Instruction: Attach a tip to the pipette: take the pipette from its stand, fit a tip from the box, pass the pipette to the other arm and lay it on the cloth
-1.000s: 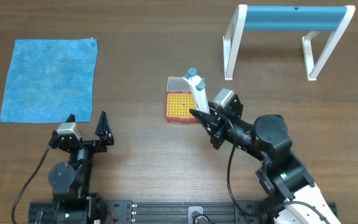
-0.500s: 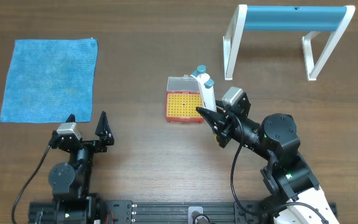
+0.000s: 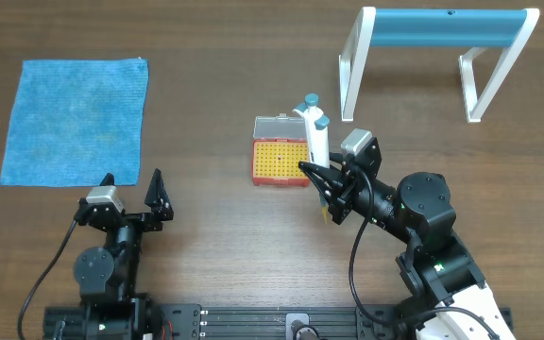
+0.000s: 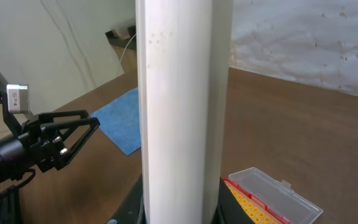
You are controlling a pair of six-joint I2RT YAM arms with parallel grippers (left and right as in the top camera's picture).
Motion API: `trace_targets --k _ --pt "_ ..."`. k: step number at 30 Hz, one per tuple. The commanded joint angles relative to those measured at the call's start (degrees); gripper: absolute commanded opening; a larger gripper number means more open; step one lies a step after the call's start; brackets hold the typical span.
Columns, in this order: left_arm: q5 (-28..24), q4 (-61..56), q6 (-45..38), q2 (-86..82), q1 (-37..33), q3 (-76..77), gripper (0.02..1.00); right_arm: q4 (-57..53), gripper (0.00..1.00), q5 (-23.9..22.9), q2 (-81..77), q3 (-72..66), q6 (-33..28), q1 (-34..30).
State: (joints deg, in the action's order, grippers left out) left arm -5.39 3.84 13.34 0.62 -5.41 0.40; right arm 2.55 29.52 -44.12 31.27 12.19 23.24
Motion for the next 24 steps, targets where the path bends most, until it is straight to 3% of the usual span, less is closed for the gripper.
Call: trace_targets --k 1,9,11,14,17,22,24 --pt "-0.24 0.42 -0.50 -0.42 0.24 -0.09 0.928 0.28 0.080 -0.59 0.37 2.08 1.14 -0.35" --pt "-0.35 0.04 -0.39 -0.44 0.24 -0.09 0.928 0.04 0.080 -0.61 0.09 2.08 6.84 -0.35" --pt "-2.99 -0.20 1.90 -0.44 0.24 -0.09 0.928 0.04 0.080 -0.59 -0.15 2.08 7.89 -0.35" --pt "-15.39 -1.25 21.00 -0.44 0.24 -0.09 0.928 0.02 0.080 -0.55 -0.76 2.08 8.85 -0.35" --pt "-34.32 -1.01 47.52 -0.44 0.24 -0.09 0.930 0.04 0.080 -0.55 -1.05 2.08 9.25 -0.35" --pt "-40.24 -1.03 62.45 -0.44 0.24 -0.09 0.928 0.04 0.080 -0.52 -1.05 2.08 12.07 -0.35" --pt "-40.09 -1.29 68.06 -0.44 0.24 -0.09 0.928 0.04 0.080 -0.46 -1.05 2.08 12.96 -0.35"
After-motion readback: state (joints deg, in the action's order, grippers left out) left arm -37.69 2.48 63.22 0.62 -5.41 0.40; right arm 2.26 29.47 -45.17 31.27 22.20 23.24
